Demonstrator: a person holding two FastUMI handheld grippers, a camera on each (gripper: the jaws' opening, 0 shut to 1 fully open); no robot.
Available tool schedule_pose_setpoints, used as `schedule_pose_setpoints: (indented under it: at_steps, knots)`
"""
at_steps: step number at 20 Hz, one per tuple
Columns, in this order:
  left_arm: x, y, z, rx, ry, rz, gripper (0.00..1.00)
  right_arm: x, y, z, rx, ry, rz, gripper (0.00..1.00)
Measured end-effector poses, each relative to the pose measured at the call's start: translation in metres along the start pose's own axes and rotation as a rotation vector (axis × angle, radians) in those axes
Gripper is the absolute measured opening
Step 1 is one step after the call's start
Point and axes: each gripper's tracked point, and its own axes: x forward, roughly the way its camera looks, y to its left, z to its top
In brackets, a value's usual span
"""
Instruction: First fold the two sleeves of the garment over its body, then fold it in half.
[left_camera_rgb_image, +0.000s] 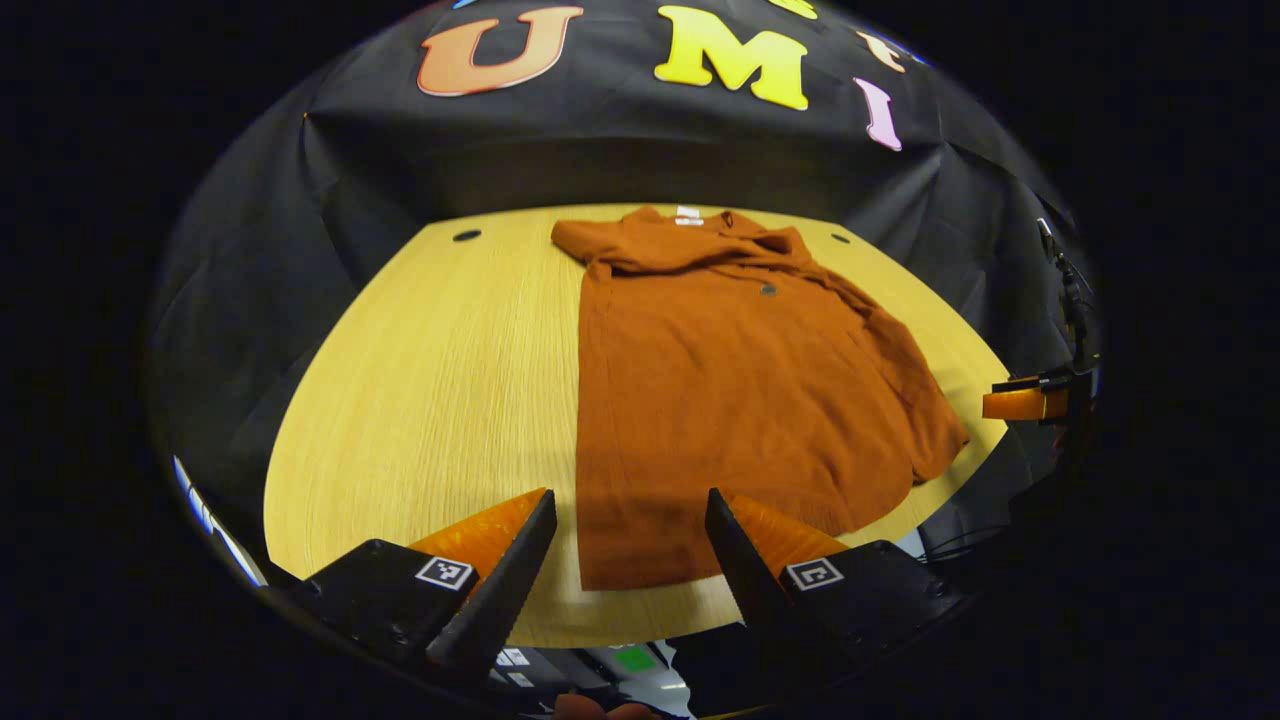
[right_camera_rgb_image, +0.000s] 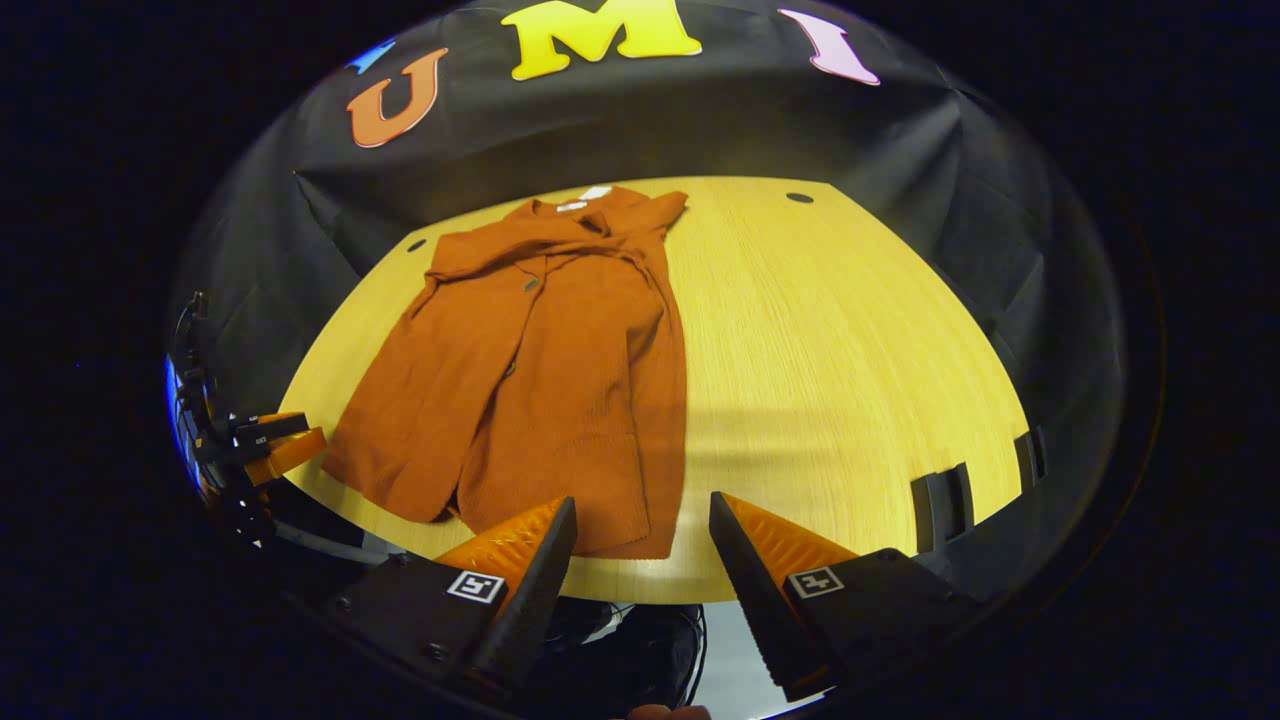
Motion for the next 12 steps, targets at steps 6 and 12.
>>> schedule_pose_setpoints:
  at_steps: [6, 12]
  knots:
    - [0.010, 0.000, -0.015, -0.083, 0.083, -0.034, 0.99, 0.027, 0.009, -0.011, 0.025, 0.087, -0.007, 0.87]
    - [0.014, 0.007, -0.021, -0.079, 0.135, 0.044, 0.94, 0.040, 0.005, -0.022, -0.006, 0.165, -0.051, 0.76]
